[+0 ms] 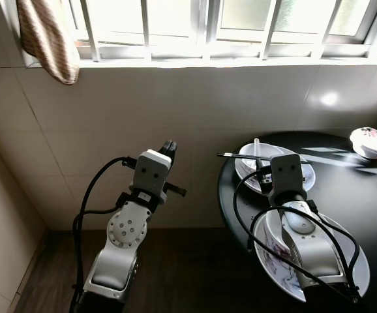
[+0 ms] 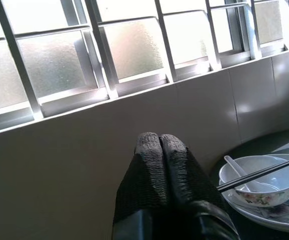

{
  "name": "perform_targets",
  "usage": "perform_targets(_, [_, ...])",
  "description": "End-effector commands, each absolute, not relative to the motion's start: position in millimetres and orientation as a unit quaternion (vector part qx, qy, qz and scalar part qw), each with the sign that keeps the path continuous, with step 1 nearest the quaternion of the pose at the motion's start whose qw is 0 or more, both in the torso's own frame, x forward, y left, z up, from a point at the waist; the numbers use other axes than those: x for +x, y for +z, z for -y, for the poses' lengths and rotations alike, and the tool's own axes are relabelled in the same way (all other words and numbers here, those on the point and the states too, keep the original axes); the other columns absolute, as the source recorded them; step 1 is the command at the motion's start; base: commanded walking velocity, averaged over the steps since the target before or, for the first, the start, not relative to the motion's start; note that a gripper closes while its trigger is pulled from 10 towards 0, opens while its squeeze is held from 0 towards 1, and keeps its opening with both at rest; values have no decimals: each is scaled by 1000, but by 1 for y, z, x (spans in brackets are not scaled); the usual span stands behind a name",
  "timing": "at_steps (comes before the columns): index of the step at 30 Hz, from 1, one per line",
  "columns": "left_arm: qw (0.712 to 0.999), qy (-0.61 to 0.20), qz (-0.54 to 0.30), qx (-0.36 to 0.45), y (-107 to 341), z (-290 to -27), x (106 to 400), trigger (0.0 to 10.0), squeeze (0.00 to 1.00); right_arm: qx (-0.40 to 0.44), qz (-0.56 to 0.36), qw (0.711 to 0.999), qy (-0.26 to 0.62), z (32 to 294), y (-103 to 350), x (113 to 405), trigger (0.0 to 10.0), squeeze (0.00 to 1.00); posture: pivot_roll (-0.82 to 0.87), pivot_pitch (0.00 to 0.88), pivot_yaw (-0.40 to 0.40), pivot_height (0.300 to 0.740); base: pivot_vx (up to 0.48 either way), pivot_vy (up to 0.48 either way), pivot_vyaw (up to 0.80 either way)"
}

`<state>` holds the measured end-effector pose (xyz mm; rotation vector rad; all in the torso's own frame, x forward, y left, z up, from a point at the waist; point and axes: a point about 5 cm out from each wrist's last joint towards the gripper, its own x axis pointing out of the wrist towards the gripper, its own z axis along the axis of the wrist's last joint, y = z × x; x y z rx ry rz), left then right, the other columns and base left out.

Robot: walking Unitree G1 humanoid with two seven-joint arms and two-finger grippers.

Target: Kitchen organization

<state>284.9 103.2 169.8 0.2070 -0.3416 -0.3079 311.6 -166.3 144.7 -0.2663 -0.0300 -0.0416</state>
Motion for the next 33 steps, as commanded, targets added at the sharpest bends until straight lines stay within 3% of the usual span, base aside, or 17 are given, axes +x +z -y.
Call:
perform_targets(1, [967,-153,171,108,172,-103,286,10000,0,-144,33,989,-19,166,152,311,10000,0,75,0,-14,740,0,0,0])
perform_targets(11, [969,-152,167,105,170,-103,286,10000,0,-146,22,989,-2,166,152,310,10000,0,69,0,-15,740,0,0,0])
perform_targets(16, [969,-151,163,105,169,-104,286,10000,0,-149,13,988,48,164,156,308,10000,0,69,0,-15,740,0,0,0])
perform_targets(18, [969,-151,162,105,168,-104,286,10000,0,-177,-46,979,89,167,149,304,10000,0,61,0,-14,740,0,0,0])
perform_targets(22, [969,-152,161,106,168,-104,286,10000,0,-196,-86,974,81,177,144,301,10000,0,60,0,-14,740,0,0,0])
perform_targets(25, [970,-152,160,105,167,-104,286,10000,0,-149,-117,978,84,184,147,301,10000,0,54,0,-12,740,0,0,0])
perform_targets(33, [969,-154,161,105,167,-103,288,10000,0,-123,-190,966,125,182,137,297,10000,0,60,0,-14,740,0,0,0])
